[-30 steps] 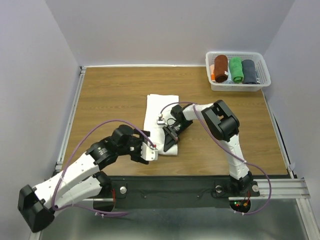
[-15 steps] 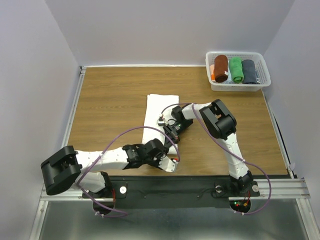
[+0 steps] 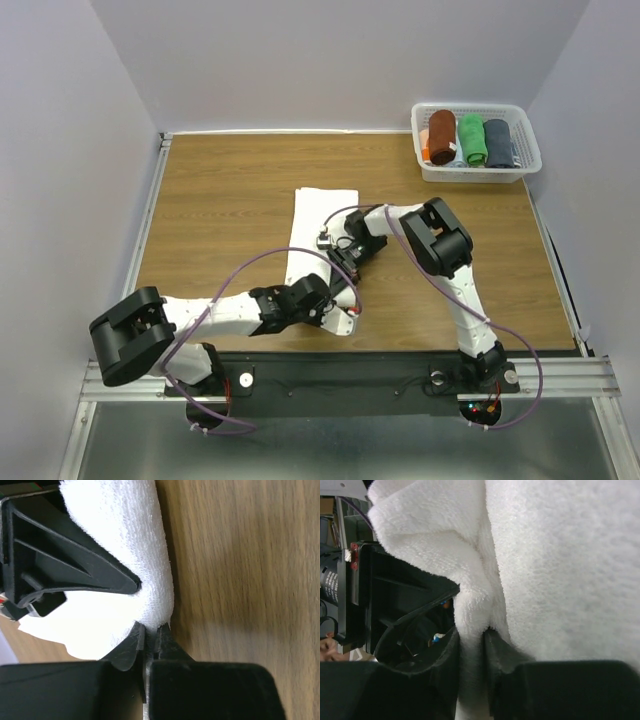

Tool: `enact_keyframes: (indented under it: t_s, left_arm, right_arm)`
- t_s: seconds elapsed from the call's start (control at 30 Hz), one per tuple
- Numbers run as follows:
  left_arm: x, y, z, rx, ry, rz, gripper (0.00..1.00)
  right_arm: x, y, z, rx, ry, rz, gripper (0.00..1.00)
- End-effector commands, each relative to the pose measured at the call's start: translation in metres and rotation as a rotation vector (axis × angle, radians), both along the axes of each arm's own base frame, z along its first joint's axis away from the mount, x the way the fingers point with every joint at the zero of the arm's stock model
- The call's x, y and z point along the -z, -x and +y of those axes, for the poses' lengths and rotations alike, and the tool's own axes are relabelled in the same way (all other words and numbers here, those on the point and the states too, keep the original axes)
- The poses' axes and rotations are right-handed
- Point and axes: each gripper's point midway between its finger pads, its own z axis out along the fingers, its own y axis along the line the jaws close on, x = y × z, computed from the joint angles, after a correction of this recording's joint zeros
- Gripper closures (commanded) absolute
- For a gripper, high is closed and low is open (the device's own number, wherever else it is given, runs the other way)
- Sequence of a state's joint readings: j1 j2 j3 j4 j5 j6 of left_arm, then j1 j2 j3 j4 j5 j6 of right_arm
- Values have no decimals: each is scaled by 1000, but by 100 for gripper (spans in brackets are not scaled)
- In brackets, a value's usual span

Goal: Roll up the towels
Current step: Roll the towel

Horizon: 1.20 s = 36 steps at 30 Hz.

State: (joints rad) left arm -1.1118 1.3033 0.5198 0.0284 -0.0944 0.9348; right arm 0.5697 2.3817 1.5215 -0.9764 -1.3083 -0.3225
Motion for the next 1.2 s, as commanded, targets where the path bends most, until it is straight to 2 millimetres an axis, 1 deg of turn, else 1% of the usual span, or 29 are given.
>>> enact_keyframes:
  t_s: [0.0, 0.03, 0.07, 0.1, 0.13, 0.17, 0.2, 0.23, 0.27, 0.37, 0.4, 0.43, 0.47, 0.5, 0.53, 0.57, 0.6, 0.63, 0.67, 0.73, 0.77, 0.83, 0.87, 0.93, 0.97, 1.03, 1.07, 1.13, 1.17]
  left_arm:
    - [31, 43, 23, -4, -99, 318, 100]
    - [26, 35, 20, -28, -83, 346, 100]
    - [26, 36, 20, -27, -87, 378, 100]
    - [27, 45, 24, -18, -99, 460, 100]
    - [26, 44, 25, -4, -107, 492, 100]
    - [24, 35, 23, -32, -102, 524, 100]
    - [22, 37, 20, -25, -91, 571, 100]
    - [23, 41, 25, -30, -114, 622, 100]
    - [19, 34, 18, -36, -104, 644, 100]
    - [11, 30, 14, -39, -86, 758, 100]
    - [10, 29, 14, -32, -87, 784, 100]
    - [9, 30, 15, -39, -94, 854, 100]
    - [9, 30, 16, -36, -99, 882, 99]
    - [11, 29, 17, -23, -107, 903, 99]
    - [16, 35, 25, -37, -139, 983, 98]
    - [12, 26, 20, -37, -127, 989, 98]
    - [11, 29, 23, -38, -134, 1033, 98]
    - [12, 26, 23, -45, -136, 1054, 98]
    - [15, 16, 22, -66, -126, 1075, 98]
    - [16, 13, 25, -76, -130, 1134, 98]
    - [22, 2, 25, -95, -124, 1159, 98]
    - [25, -2, 30, -107, -137, 1212, 97]
    - [31, -14, 30, -126, -128, 1225, 97]
    - [33, -20, 31, -139, -125, 1259, 96]
    - [38, -29, 29, -152, -119, 1267, 95]
    - [41, -39, 28, -169, -109, 1262, 95]
    - [44, -45, 26, -170, -110, 1253, 94]
    - [47, -50, 26, -178, -115, 1248, 94]
    - [49, -55, 24, -178, -114, 1242, 93]
  right_arm:
    - [-7, -41, -17, 61, 36, -140, 66]
    - [-12, -52, -22, 89, 37, -156, 55]
    - [-20, -60, -24, 107, 34, -175, 50]
    - [-35, -70, -24, 130, 23, -208, 48]
    - [-43, -77, -27, 146, 21, -231, 45]
    - [-48, -89, -34, 174, 33, -258, 40]
    - [-65, -97, -36, 196, 21, -295, 37]
    - [-72, -103, -40, 213, 23, -316, 33]
    - [-80, -113, -49, 245, 27, -344, 29]
    - [-111, -134, -71, 316, 46, -476, 27]
    - [-118, -138, -77, 333, 50, -507, 27]
    - [-135, -142, -89, 370, 46, -561, 27]
    - [-141, -144, -96, 387, 46, -586, 27]
    - [-145, -144, -102, 398, 54, -610, 27]
    - [-160, -140, -107, 400, 45, -679, 26]
    - [-159, -138, -114, 401, 72, -709, 26]
    - [-161, -133, -117, 382, 68, -761, 26]
    - [-165, -129, -119, 376, 67, -792, 26]
    - [-167, -125, -121, 368, 66, -825, 26]
    - [-171, -110, -129, 344, 72, -902, 26]
    - [-179, -105, -131, 343, 66, -956, 27]
    - [-175, -93, -132, 317, 68, -991, 28]
    - [-180, -90, -128, 303, 69, -1048, 30]
    - [-173, -82, -121, 269, 87, -1083, 32]
    - [-171, -74, -106, 218, 75, -1118, 33]
    - [-161, -75, -99, 178, 145, -1187, 34]
    - [-157, -67, -83, 129, 131, -1226, 35]
    - [-148, -70, -74, 97, 187, -1300, 35]
    - [-143, -65, -56, 62, 168, -1344, 36]
